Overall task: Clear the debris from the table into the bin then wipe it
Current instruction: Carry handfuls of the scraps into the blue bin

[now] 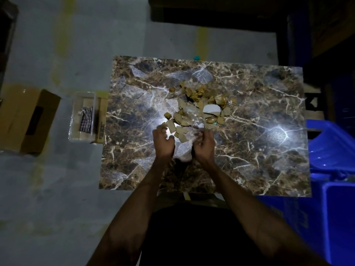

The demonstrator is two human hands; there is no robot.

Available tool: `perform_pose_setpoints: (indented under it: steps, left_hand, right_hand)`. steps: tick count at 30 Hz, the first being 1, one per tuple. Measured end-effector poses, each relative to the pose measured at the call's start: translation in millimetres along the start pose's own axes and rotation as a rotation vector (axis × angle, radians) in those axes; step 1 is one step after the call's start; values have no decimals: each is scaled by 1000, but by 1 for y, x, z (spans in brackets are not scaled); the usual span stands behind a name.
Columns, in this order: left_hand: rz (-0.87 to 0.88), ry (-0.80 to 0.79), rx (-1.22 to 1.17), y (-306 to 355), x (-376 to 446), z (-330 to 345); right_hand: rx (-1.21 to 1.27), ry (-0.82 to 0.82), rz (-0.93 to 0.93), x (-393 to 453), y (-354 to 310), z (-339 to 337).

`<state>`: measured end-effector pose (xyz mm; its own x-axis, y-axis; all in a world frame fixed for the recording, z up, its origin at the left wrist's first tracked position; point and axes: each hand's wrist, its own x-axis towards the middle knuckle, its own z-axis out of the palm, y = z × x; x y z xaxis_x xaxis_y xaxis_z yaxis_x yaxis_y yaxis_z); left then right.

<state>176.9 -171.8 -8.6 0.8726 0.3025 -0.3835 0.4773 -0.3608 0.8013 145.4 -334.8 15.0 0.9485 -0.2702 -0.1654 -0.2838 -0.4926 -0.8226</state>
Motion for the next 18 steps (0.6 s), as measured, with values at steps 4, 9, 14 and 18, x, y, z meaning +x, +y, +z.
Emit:
perform_pose_setpoints:
  steps: [4,9,14,18]
  left_hand:
    - [128,-108,275,13,23,-5]
    - [249,-301,416,20,39,-1]
    - [231,-276,107,4,17,-7]
    - [46,-66,-27,-28,0,-11]
  right_hand:
    - [-101,-69,81,35,11,-2]
    - [-135,-238,7,48,8,3]
    - [-30,-281,-27,23,14,-5]
    - [72,-197,-8,5,18,-14]
